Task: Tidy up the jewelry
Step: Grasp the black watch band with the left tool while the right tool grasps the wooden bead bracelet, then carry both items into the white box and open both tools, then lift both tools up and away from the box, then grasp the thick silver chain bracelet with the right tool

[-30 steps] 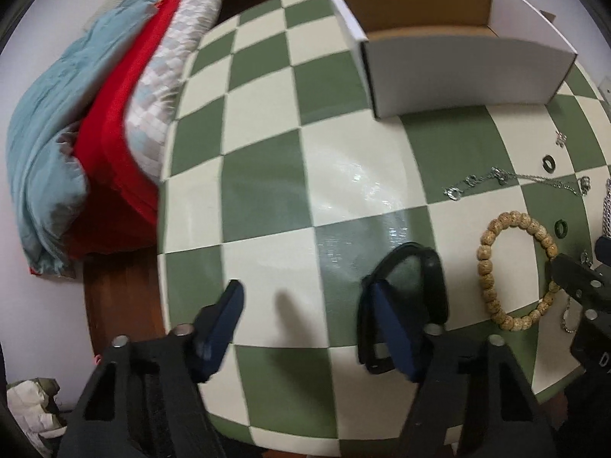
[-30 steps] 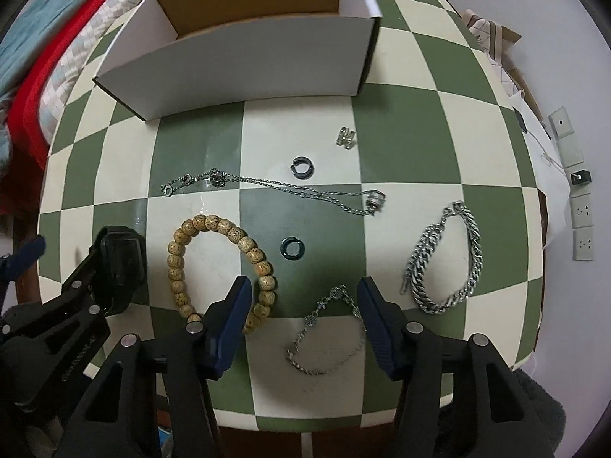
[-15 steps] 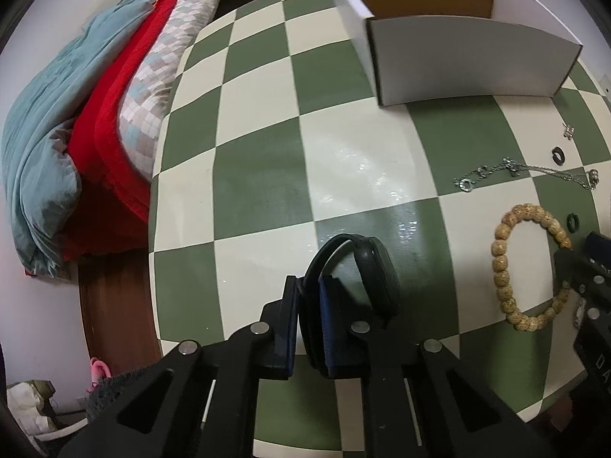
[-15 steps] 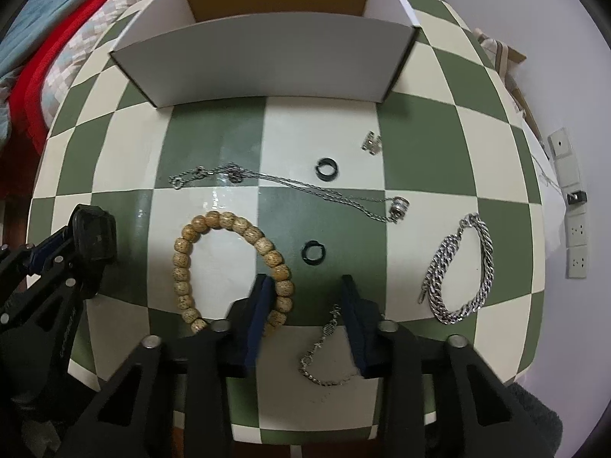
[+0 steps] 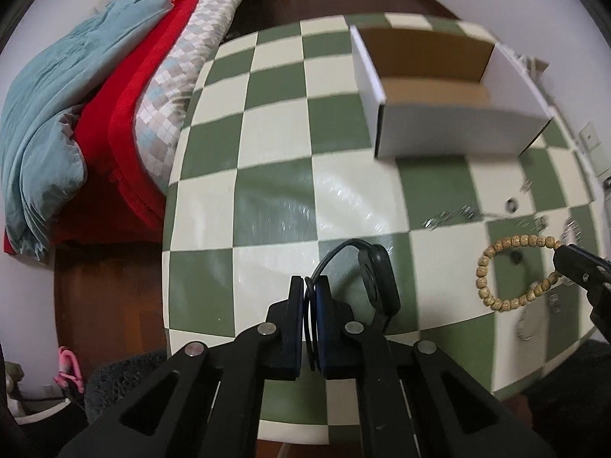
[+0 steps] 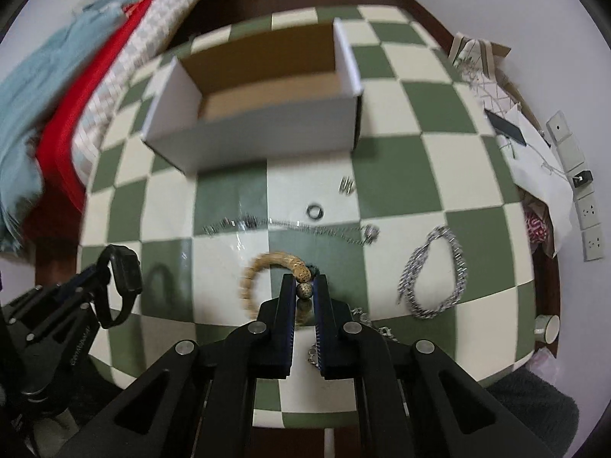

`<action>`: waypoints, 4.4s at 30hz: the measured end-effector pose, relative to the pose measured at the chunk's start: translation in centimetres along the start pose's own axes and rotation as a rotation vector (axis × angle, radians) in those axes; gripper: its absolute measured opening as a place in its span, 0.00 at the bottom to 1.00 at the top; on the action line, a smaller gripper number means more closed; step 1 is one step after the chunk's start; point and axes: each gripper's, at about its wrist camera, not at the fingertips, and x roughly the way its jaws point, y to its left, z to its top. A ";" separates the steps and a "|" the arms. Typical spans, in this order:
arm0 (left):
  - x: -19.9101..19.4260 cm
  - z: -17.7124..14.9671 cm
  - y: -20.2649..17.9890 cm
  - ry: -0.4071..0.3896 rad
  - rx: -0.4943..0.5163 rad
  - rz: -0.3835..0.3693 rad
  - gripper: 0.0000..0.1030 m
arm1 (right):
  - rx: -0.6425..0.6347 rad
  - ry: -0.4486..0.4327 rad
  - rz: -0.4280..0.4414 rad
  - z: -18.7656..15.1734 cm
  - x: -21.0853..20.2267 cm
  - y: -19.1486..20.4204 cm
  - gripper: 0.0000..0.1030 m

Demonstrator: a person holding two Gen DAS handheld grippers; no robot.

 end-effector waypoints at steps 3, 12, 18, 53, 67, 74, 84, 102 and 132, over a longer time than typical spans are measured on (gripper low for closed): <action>-1.8 0.9 0.2 -0.031 -0.016 -0.032 0.03 | 0.011 -0.029 0.019 2.0 -1.6 -2.1 0.09; -6.7 6.6 -1.0 -0.155 -0.006 -0.115 0.03 | 0.023 -0.142 0.073 8.5 -7.0 -4.5 0.09; -6.9 12.4 -1.9 -0.191 0.010 -0.146 0.03 | -0.003 -0.191 0.088 13.7 -9.0 -4.2 0.09; -0.9 18.4 -1.1 -0.099 -0.070 -0.104 0.99 | -0.040 -0.001 -0.054 20.7 0.4 -3.5 0.94; -6.2 12.0 -0.1 -0.269 -0.081 -0.003 0.99 | -0.088 -0.110 -0.149 14.5 -2.2 -1.8 1.00; -9.6 8.9 0.4 -0.331 -0.092 0.026 0.99 | -0.104 -0.206 -0.167 12.0 -6.7 -1.3 1.00; -14.5 4.5 1.4 -0.418 -0.117 0.026 1.00 | -0.117 -0.333 -0.165 7.7 -13.8 -0.6 1.00; -16.6 0.8 1.0 -0.483 -0.145 0.127 1.00 | 0.039 -0.328 -0.050 3.8 -15.8 -4.8 1.00; 0.1 -3.4 -18.5 -0.074 0.317 -0.028 0.99 | 0.264 0.040 -0.091 0.0 4.8 -19.8 0.08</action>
